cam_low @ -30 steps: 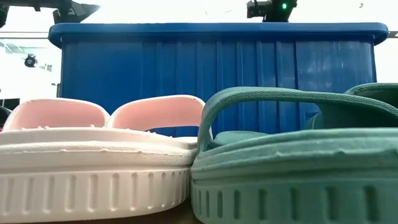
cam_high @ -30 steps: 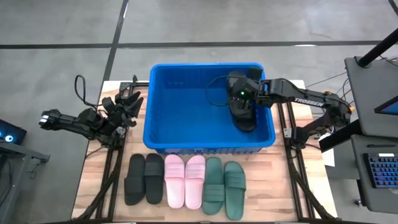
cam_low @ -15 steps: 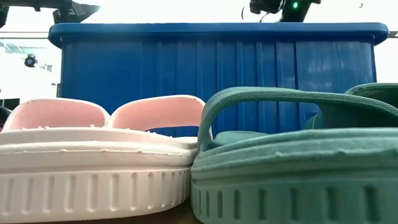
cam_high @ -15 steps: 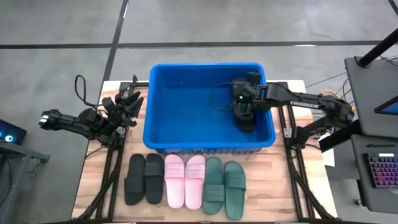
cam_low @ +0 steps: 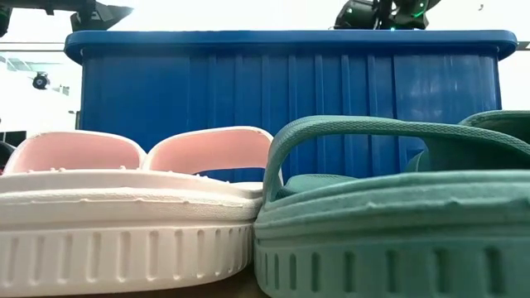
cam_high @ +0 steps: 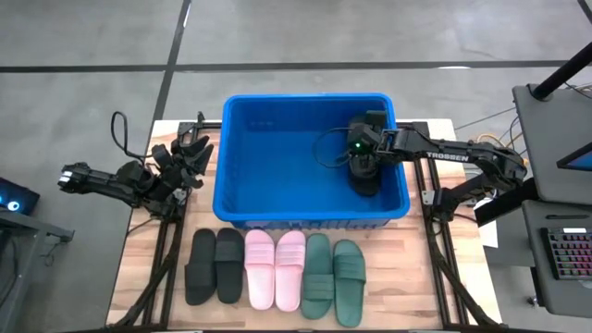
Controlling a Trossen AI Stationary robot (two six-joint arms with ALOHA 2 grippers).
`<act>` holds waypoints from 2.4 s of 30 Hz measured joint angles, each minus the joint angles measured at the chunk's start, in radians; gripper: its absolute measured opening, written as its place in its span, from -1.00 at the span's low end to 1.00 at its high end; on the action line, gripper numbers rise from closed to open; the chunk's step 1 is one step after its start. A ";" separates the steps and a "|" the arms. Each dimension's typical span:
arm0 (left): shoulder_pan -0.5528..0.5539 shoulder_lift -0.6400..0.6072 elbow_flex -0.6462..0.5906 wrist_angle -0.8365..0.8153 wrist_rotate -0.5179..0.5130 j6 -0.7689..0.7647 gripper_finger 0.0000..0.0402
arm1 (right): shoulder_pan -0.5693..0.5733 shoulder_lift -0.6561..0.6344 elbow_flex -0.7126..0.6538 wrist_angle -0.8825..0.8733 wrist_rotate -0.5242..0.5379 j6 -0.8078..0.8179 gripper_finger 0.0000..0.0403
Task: Pick and place slides into bin
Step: Put the black slide into the bin
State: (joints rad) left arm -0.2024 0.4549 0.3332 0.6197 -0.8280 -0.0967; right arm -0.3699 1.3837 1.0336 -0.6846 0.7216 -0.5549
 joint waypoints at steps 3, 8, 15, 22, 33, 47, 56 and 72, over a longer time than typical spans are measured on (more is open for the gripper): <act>0.000 0.001 0.000 0.000 0.000 0.000 0.08 | -0.032 -0.001 -0.034 -0.004 -0.047 -0.003 -0.95; 0.000 0.002 0.000 0.000 0.000 0.000 0.08 | -0.059 -0.004 -0.073 0.019 -0.055 -0.003 -0.95; 0.000 0.000 0.000 0.000 0.000 0.000 0.08 | -0.077 -0.004 -0.106 0.088 -0.071 -0.039 -0.95; 0.000 0.001 0.000 0.000 0.000 0.000 0.08 | -0.112 0.007 -0.116 0.101 -0.113 -0.056 -0.95; 0.000 0.001 0.000 -0.001 0.000 0.000 0.08 | -0.120 0.036 -0.130 0.101 -0.164 -0.056 -0.95; 0.000 0.000 0.000 0.000 0.001 0.000 0.08 | -0.122 0.012 -0.140 0.098 -0.182 -0.021 -0.78; 0.000 -0.005 0.000 0.000 0.001 0.000 0.08 | -0.124 -0.034 -0.142 0.082 -0.178 -0.022 -0.56; 0.000 -0.006 0.000 0.000 0.001 0.000 0.08 | -0.122 -0.088 -0.136 -0.019 -0.232 0.067 -0.48</act>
State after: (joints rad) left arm -0.2021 0.4492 0.3332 0.6193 -0.8272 -0.0969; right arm -0.4923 1.2957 0.8975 -0.7032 0.4895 -0.4883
